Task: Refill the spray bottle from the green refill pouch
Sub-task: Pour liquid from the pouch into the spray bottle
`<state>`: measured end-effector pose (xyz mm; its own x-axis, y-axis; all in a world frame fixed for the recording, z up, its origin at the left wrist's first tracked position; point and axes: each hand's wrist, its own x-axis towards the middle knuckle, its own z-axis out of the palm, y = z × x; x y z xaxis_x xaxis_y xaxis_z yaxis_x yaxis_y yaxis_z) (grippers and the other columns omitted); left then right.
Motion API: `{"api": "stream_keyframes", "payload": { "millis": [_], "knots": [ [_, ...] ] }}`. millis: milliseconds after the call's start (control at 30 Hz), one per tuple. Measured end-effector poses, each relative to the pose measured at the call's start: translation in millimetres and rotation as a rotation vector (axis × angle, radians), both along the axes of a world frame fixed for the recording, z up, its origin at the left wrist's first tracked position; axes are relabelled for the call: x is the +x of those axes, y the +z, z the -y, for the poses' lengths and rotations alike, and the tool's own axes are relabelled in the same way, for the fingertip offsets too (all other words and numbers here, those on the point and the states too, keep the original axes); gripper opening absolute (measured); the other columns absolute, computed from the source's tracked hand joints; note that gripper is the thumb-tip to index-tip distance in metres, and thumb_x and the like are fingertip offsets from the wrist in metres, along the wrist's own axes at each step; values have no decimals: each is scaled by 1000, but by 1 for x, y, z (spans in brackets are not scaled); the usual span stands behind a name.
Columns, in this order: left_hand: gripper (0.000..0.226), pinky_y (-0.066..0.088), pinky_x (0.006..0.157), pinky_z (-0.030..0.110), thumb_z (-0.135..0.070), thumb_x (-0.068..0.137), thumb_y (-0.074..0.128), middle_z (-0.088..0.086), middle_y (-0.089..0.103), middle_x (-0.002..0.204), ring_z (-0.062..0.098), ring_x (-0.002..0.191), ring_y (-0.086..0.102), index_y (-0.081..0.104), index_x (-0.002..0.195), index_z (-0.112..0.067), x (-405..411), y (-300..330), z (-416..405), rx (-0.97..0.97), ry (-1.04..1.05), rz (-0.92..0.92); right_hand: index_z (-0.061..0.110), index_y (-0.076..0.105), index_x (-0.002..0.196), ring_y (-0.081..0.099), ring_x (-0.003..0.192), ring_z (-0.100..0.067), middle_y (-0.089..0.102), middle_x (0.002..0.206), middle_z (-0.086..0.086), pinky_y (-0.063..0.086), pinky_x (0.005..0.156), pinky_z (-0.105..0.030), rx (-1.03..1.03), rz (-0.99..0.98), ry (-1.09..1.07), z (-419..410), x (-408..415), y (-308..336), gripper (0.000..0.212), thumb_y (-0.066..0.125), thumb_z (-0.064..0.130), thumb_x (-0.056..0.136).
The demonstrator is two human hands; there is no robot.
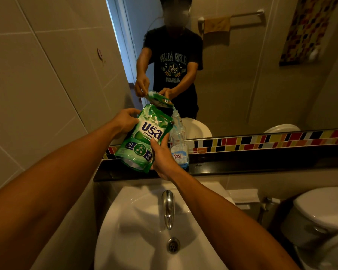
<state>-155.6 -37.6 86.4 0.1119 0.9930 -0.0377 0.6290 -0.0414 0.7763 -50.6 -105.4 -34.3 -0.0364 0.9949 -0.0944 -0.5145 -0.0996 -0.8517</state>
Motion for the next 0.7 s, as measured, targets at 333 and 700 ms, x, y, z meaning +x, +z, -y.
{"api": "stream_keyframes", "payload": {
  "millis": [333, 700],
  "knots": [
    [44, 50, 56, 26, 2, 97, 48, 19, 60, 124, 15, 74, 62, 53, 137, -14, -1, 2, -3, -7, -2, -11, 51, -14, 159, 62, 128, -33, 54, 150, -7, 51, 102, -65, 4, -10, 1, 2, -1, 4, 78, 42, 24, 111],
    [43, 50, 56, 26, 1, 97, 48, 15, 62, 116, 15, 73, 63, 53, 137, -14, -3, 4, -5, -19, -9, 1, 51, -13, 158, 64, 126, -33, 57, 145, -6, 52, 100, -65, 13, -26, 2, 1, -3, 5, 77, 41, 23, 111]
  ]
}}
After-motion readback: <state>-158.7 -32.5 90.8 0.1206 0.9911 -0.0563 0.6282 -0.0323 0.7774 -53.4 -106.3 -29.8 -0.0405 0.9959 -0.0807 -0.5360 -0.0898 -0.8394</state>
